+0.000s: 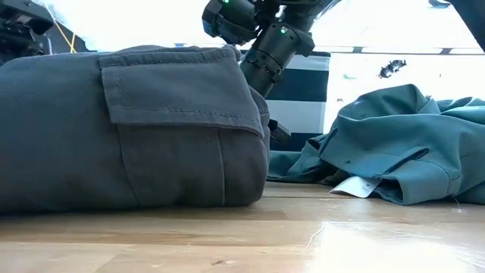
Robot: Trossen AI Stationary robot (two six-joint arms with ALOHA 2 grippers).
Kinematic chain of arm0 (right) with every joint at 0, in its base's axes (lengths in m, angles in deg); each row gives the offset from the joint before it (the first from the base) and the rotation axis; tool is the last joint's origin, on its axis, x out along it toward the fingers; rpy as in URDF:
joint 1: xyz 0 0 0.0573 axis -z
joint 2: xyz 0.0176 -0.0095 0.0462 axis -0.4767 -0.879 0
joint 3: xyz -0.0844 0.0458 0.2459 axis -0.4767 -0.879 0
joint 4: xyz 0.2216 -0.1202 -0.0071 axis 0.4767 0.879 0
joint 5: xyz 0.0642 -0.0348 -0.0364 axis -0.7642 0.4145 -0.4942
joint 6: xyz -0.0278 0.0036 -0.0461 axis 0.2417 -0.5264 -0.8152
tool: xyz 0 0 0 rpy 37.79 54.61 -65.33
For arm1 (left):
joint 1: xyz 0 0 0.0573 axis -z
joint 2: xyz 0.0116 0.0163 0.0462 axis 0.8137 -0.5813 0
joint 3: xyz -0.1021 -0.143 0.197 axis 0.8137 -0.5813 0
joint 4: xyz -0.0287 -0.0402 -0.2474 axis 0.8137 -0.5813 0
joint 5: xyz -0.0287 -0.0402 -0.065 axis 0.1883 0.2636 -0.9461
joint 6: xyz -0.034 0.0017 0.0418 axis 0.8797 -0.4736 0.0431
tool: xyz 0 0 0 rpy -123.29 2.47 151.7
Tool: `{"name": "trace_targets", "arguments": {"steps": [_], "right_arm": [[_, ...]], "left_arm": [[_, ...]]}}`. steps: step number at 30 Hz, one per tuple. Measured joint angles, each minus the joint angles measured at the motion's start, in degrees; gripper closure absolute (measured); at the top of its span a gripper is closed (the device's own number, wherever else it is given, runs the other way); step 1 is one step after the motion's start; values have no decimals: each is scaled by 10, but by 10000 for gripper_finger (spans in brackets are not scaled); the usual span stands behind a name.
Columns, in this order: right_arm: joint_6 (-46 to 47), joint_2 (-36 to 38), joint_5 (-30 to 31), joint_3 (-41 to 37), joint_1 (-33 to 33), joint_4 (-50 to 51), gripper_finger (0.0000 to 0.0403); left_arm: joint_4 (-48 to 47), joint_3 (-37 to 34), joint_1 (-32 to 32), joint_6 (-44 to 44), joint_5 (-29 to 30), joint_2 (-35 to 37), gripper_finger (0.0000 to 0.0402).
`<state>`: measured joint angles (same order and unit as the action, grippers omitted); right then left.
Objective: Sort clothes
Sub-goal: Fold the dark grey short
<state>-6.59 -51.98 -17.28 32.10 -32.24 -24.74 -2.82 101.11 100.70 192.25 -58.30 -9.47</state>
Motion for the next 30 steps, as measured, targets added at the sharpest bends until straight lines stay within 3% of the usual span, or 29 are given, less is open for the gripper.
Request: {"name": "trace_targets", "arguments": {"steps": [9,21,30], "right_arm": [[15,0,13,0,4,2,378],[-17,3,-45,0,19,-12,251],[-61,61,93,0,2,-25,234]], "left_arm": [[102,-21,5,2,7,-18,140],[132,-29,7,-18,4,-28,130],[160,-29,7,-21,-3,-75,130]]}}
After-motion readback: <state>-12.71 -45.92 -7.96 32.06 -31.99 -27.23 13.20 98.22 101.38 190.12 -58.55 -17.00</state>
